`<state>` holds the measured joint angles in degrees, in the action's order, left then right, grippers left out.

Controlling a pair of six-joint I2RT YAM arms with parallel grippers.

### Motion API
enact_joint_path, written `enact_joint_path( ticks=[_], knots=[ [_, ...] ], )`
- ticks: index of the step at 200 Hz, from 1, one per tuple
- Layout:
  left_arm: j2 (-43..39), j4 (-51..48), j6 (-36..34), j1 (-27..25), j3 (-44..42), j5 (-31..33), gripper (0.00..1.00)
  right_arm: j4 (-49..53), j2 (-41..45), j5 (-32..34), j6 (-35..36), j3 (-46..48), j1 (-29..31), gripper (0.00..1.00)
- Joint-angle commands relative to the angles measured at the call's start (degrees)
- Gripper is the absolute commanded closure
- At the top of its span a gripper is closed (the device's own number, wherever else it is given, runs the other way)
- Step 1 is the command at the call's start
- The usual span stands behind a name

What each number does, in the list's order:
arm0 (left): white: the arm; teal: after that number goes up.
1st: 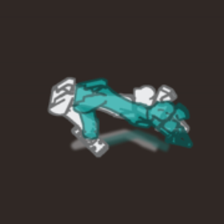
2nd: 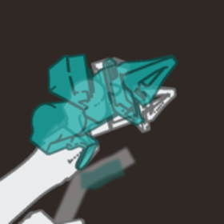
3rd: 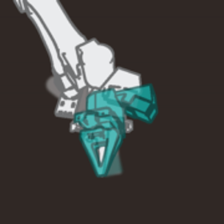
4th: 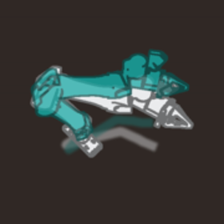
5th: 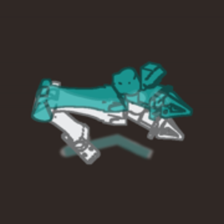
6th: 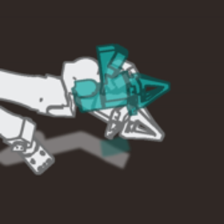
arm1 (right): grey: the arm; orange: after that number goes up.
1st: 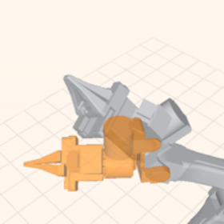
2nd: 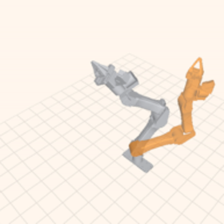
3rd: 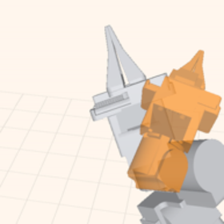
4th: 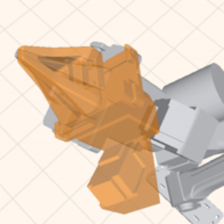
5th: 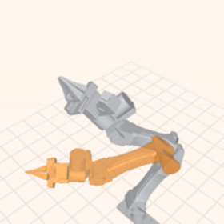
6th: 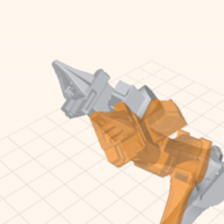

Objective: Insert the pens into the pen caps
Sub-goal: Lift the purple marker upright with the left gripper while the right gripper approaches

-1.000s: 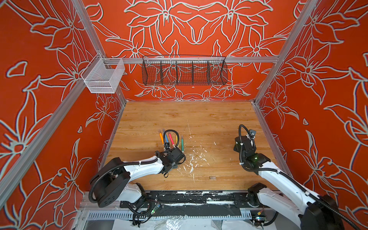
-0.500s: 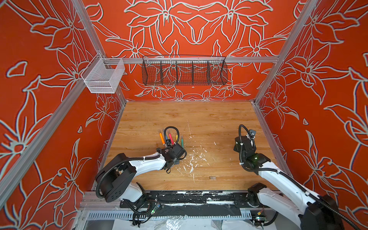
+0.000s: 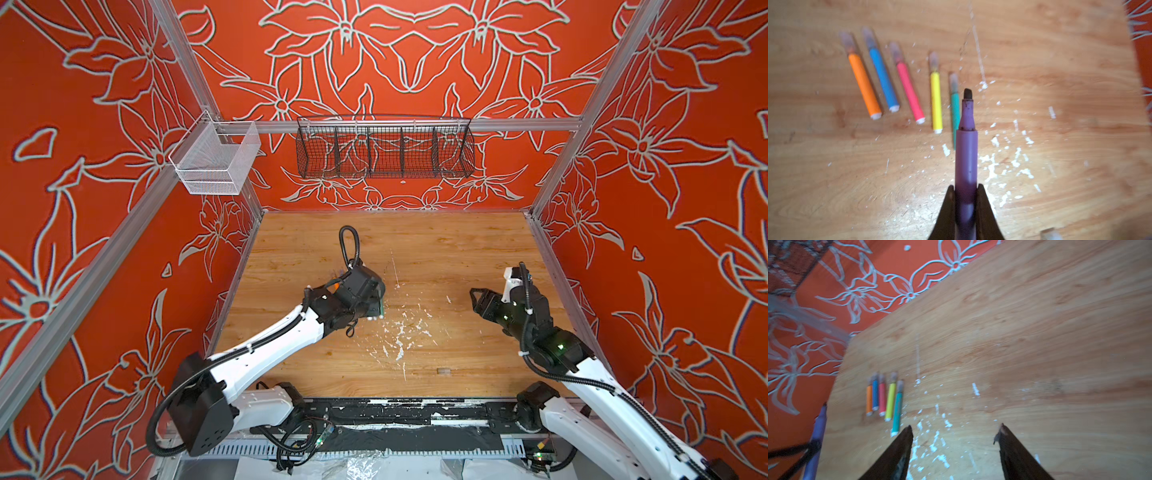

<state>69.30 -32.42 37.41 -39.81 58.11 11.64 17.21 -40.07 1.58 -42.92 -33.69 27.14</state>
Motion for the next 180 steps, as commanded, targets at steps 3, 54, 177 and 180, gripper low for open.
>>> enact_joint_path(
  ticks=[3, 54, 177, 180],
  knots=[
    [-0.36, -2.29, -5.44, 0.09, 3.42, -2.09, 1.00, -7.82, -0.95, -13.02, -6.72, -0.33, 4.20, 0.32],
    [-0.41, 14.75, -14.22, 0.09, -2.31, -8.00, 1.00, -25.62, -6.97, -12.75, -12.95, 1.30, 16.14, 0.29],
    [-7.75, 33.69, -24.93, -2.23, -16.78, -22.80, 1.00, -34.70, -27.81, -4.14, -14.86, -6.69, 22.23, 0.39],
    [-7.90, 33.53, -25.09, -2.35, -16.80, -22.65, 1.00, -34.76, -27.97, -3.93, -15.00, -6.72, 22.24, 0.40]
  ],
)
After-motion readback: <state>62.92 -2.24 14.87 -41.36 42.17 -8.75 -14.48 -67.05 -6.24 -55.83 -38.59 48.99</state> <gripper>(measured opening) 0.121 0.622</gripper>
